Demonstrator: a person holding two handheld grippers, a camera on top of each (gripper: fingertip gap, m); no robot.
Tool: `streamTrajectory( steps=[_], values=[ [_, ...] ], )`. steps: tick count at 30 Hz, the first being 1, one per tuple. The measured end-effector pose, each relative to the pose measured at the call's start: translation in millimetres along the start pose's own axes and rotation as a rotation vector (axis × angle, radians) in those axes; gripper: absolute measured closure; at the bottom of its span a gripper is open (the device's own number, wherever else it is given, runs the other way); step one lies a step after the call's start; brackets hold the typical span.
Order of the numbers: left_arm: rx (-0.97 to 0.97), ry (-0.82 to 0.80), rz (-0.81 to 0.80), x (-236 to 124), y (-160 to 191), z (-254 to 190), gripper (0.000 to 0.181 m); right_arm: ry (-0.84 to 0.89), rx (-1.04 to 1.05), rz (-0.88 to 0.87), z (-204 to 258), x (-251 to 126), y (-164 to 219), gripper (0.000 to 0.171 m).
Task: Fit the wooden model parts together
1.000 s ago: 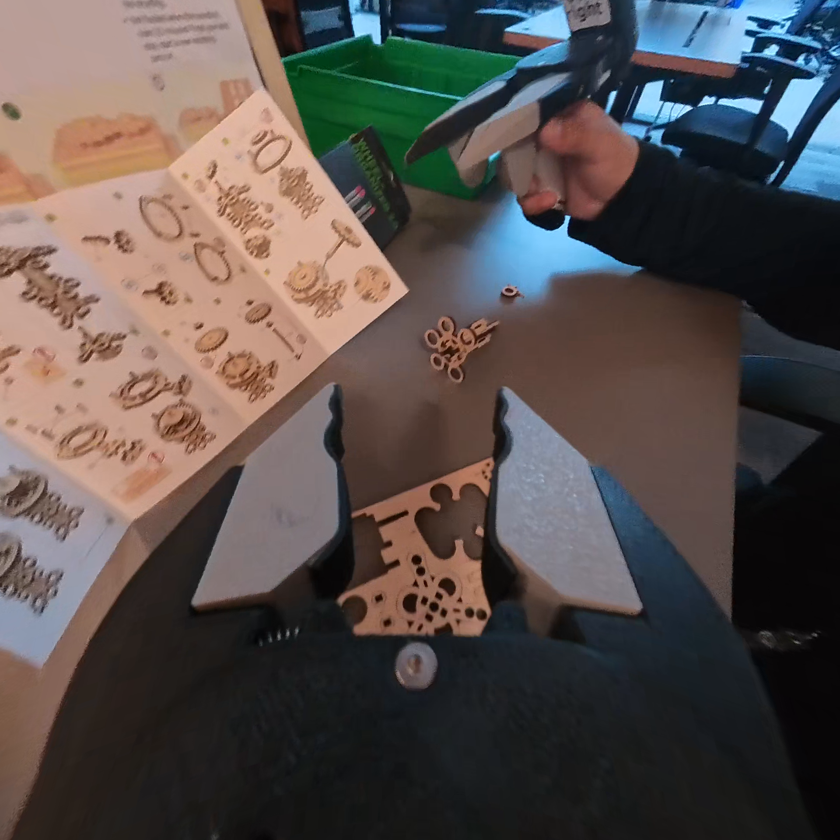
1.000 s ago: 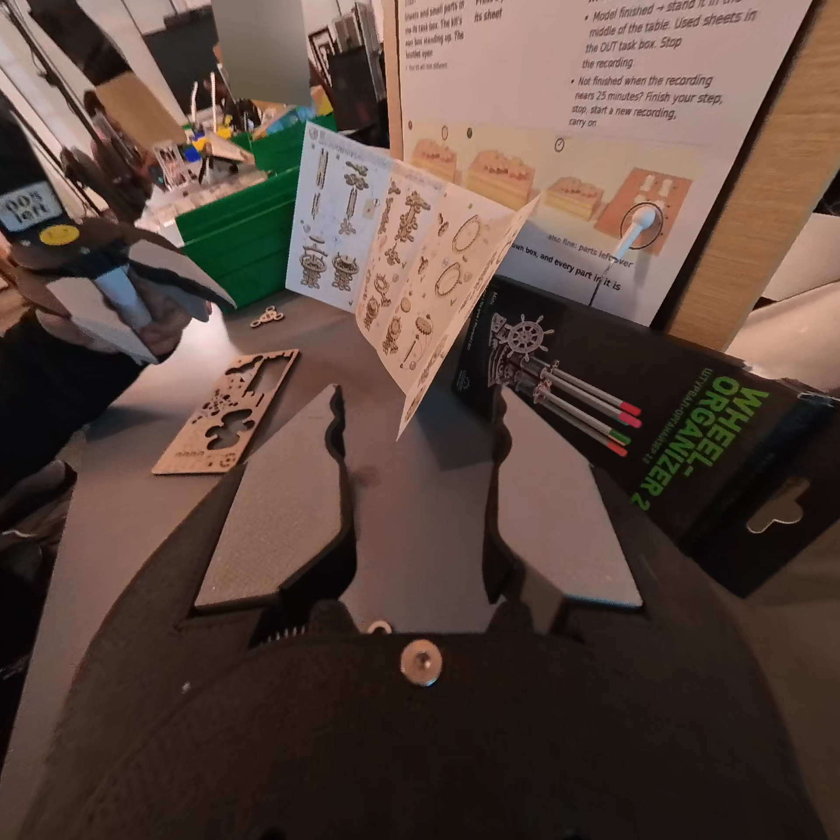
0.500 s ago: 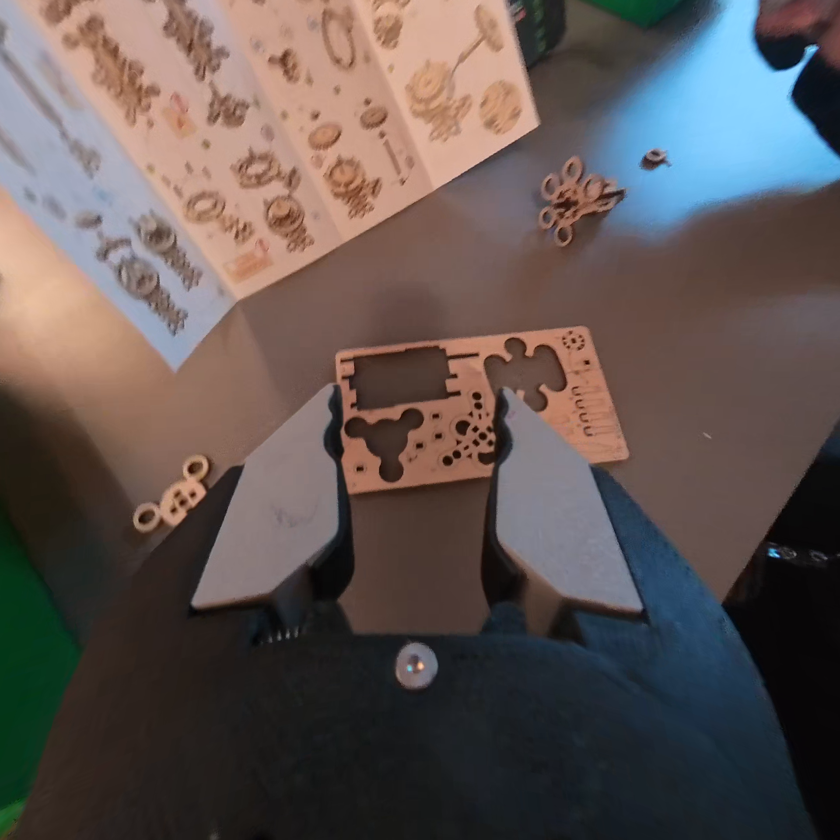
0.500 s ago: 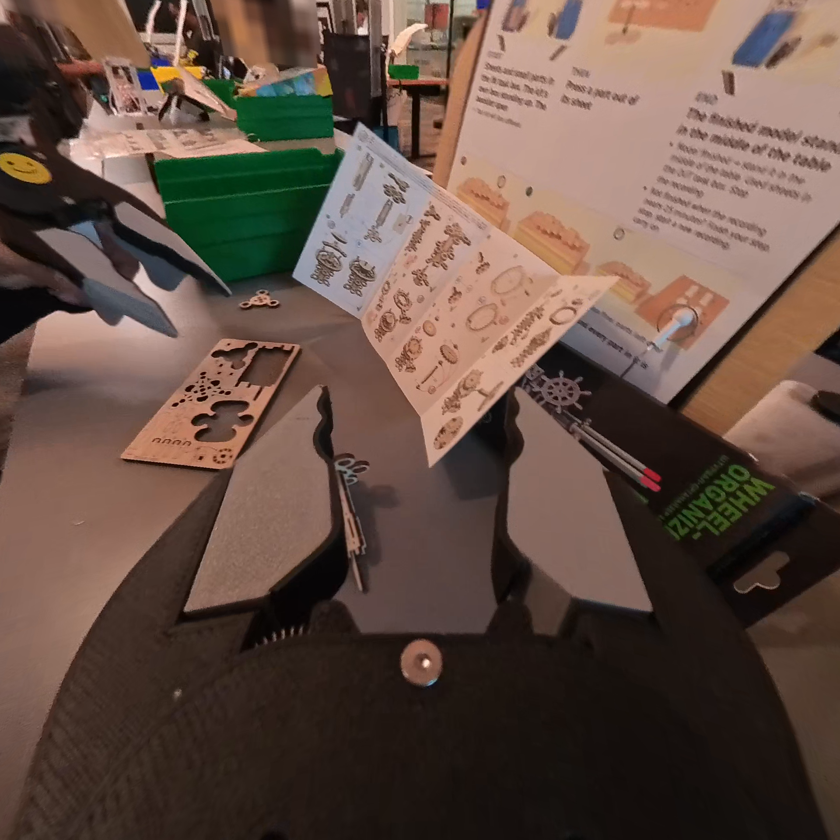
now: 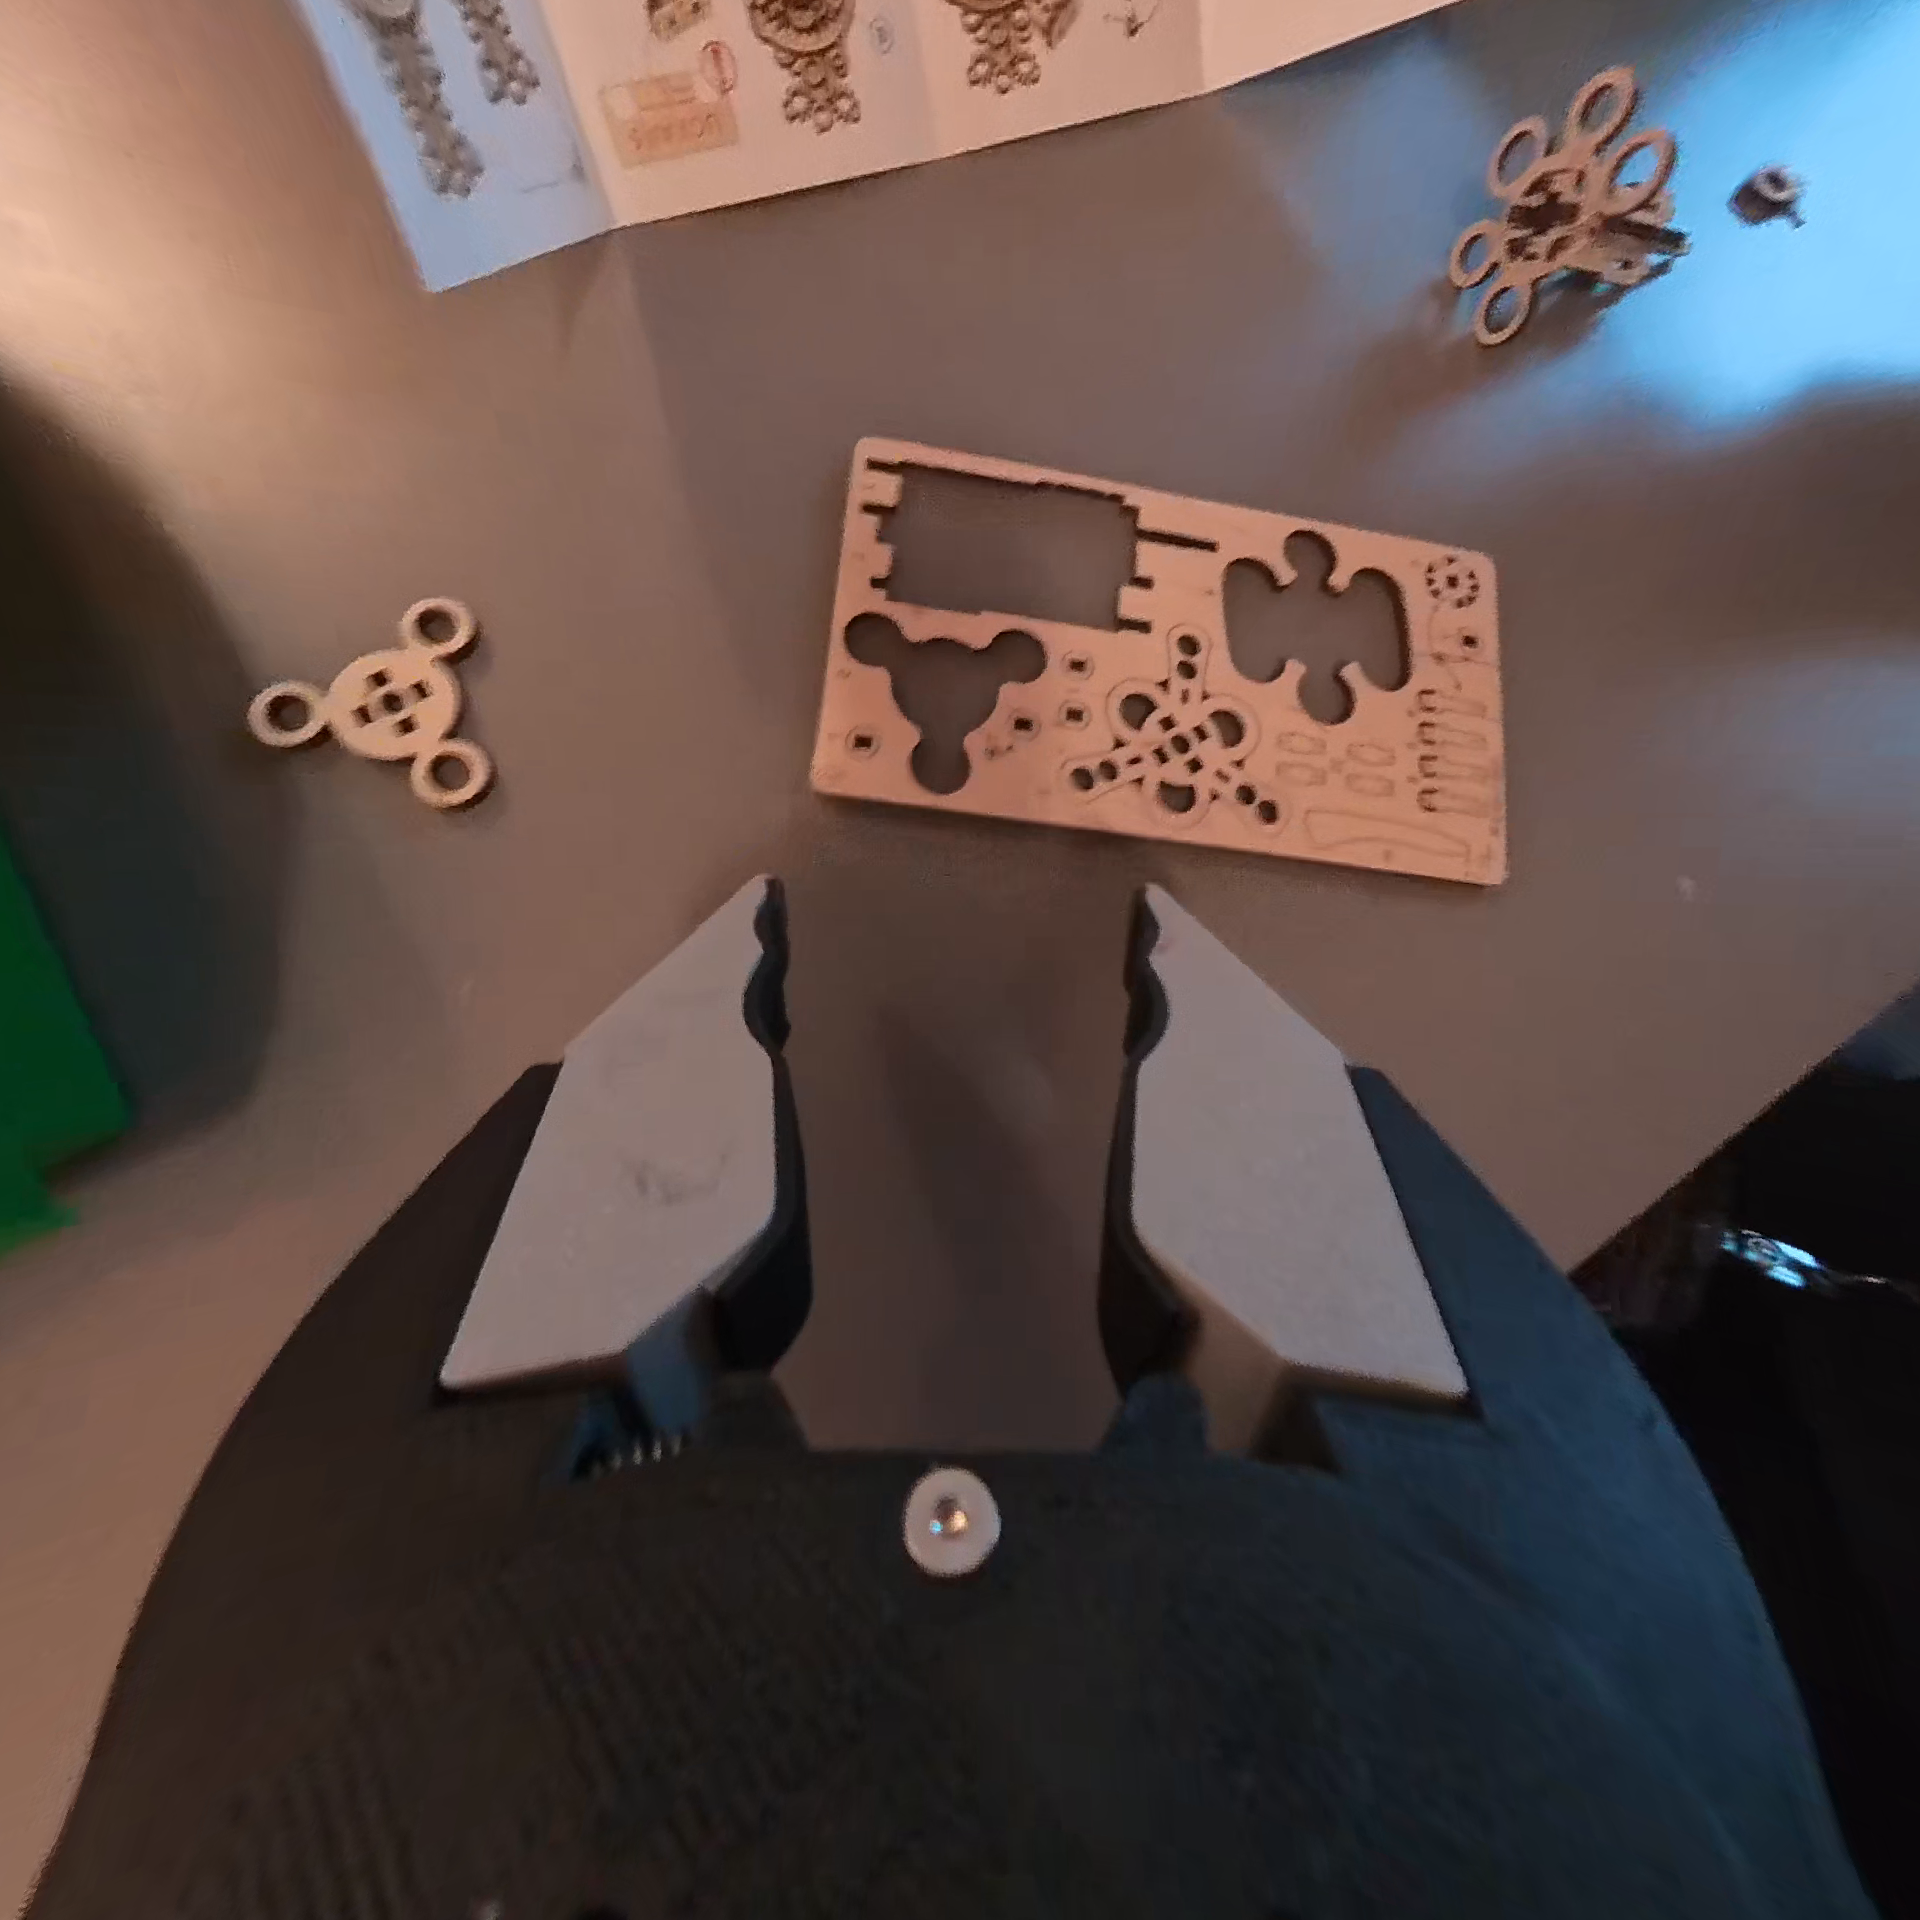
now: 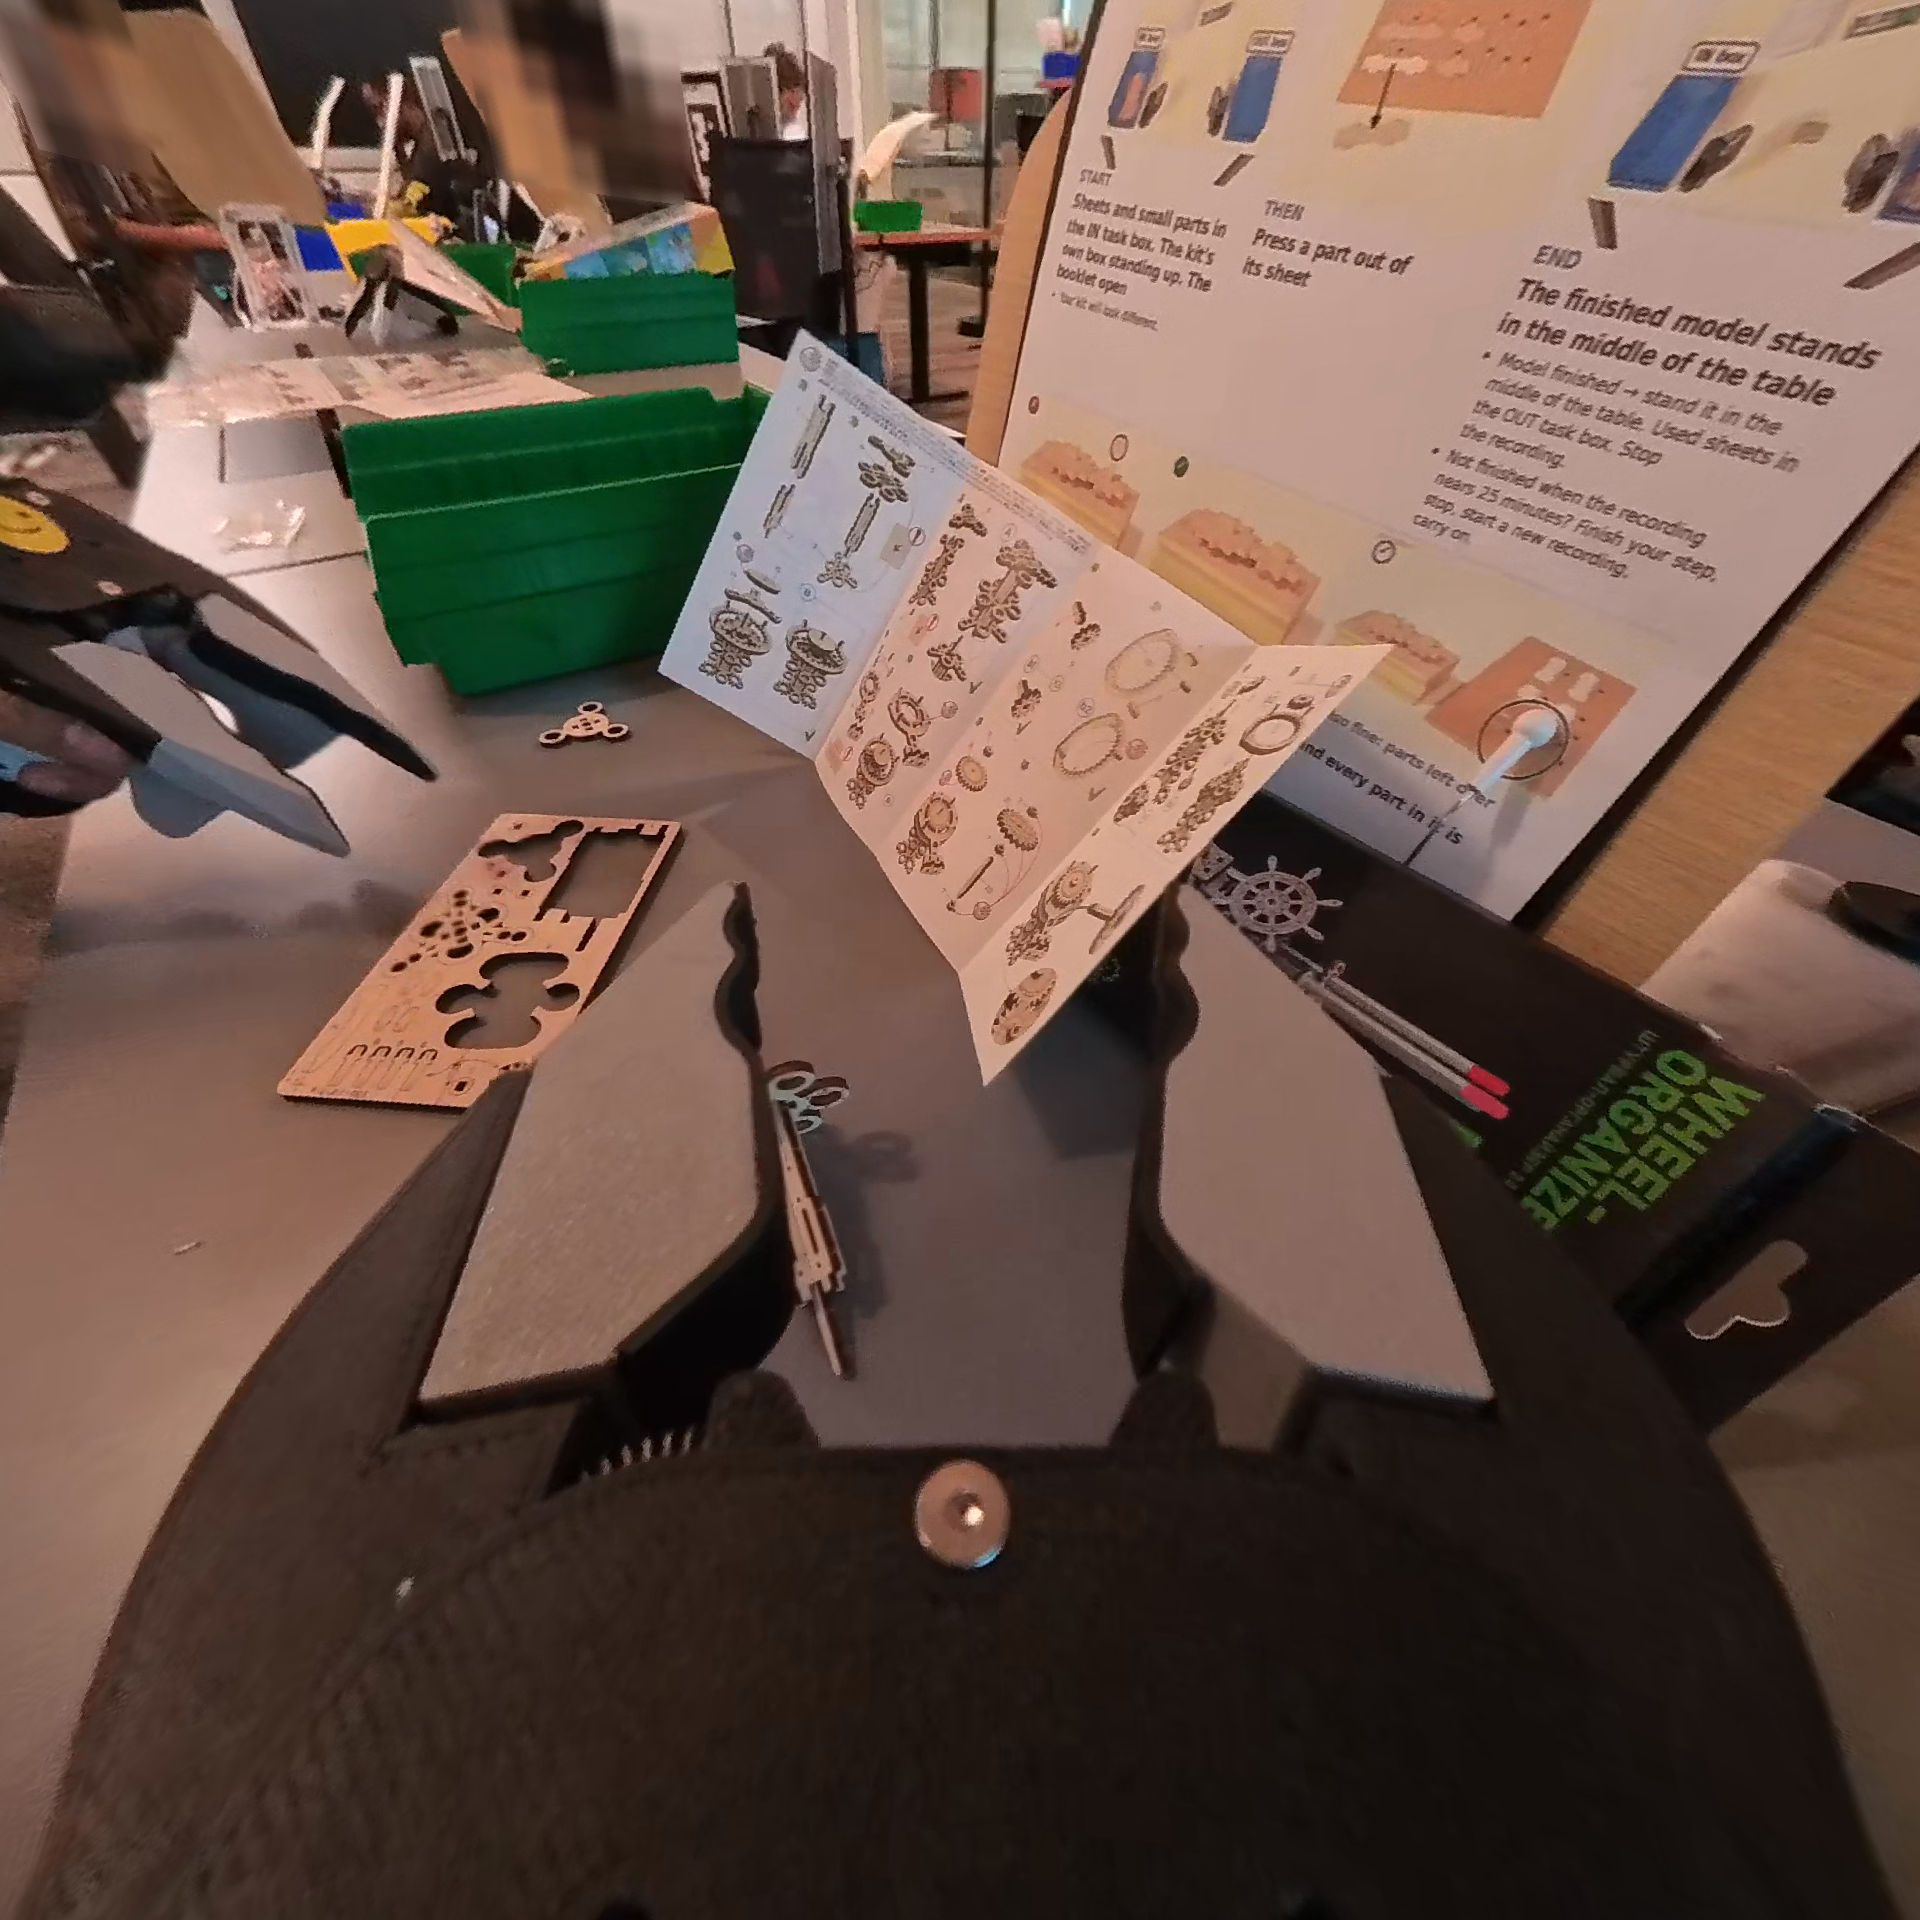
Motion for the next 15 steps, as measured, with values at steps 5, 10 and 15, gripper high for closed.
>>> streamTrajectory(
  steps=[5, 10, 15],
  values=[
    [-0.076, -0.177, -0.082, -20.0, -7.7, 41.2, 0.12, -0.001, 0.023, -0.011, -2.2, 1.1, 0.2, 0.098],
    [-0.106, -0.357, -0.071, -11.5, -32.9, 76.8, 0.128, 0.008, 0.011, 0.004, -0.2, 4.7, 2.9, 0.098],
    [-0.186, -0.367, 0.018, 15.4, -35.7, 90.2, 0.129, 0.005, 0.02, -0.006, -2.5, 1.8, 2.4, 0.098]
  ],
)
Point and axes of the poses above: each gripper's, where its closed fingertips meet, x out along the fingers, y out of its underside, z = x × y across the jaws, the point moved 2 cm from there along -x, back along the fingers, and after that the axes turned 13 degrees about z, right-handed, at the moved point
